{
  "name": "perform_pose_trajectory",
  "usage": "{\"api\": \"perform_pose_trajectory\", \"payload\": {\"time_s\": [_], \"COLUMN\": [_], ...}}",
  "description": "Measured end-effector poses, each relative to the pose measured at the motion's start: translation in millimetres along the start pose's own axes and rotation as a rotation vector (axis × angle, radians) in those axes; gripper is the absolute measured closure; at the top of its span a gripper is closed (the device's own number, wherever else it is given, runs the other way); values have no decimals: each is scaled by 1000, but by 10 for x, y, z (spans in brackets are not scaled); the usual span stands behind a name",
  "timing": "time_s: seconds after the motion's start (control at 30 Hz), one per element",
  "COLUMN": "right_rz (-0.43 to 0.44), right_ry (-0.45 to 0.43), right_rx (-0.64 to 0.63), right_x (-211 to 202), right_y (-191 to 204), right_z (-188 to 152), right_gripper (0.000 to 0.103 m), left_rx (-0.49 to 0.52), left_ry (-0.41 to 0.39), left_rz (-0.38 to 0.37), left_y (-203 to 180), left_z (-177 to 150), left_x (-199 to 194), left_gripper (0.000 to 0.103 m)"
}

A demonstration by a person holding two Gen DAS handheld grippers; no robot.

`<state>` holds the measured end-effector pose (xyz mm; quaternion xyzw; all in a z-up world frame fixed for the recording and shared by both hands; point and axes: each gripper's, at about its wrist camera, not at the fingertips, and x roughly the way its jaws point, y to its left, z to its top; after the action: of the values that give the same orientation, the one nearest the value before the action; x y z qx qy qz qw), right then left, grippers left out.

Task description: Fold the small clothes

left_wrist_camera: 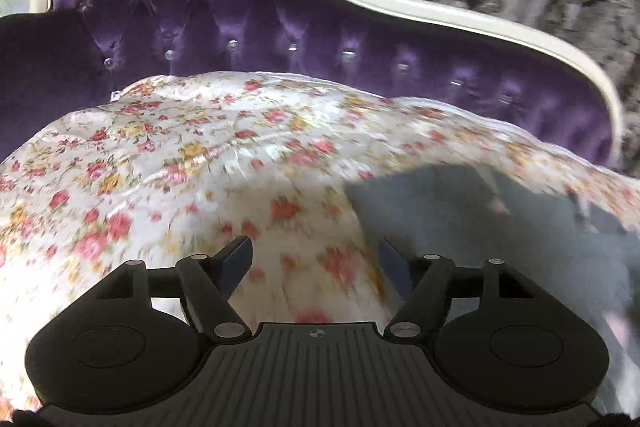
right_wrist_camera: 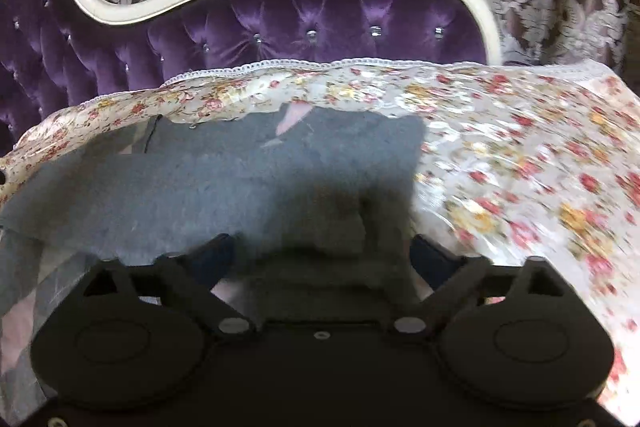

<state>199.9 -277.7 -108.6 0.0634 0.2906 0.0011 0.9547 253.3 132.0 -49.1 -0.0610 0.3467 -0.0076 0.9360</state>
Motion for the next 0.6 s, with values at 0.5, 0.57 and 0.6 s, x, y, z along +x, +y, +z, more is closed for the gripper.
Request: {"api": "perform_pose_trajectory", "payload": {"time_s": [0.5,0.57,0.6], "right_rz": [121,97,83], "right_ry": [34,65,88], "right_rx": [-38,-87,-110], "right_x": [-1328,-1355,-1353], "right_y": [496,627,678], "right_z": [-905,-1040,-1114], "right_gripper": [7,7,7], "left_rx": [338,349,348], "left_ry": [178,183,165], "left_rz": [-264,-245,-236], "left_y": [-766,-778,-766], "left_z": [-1507,-1628,-1667], "left_x": [-1044,-1052,-1085], "left_gripper": [30,30,30]}}
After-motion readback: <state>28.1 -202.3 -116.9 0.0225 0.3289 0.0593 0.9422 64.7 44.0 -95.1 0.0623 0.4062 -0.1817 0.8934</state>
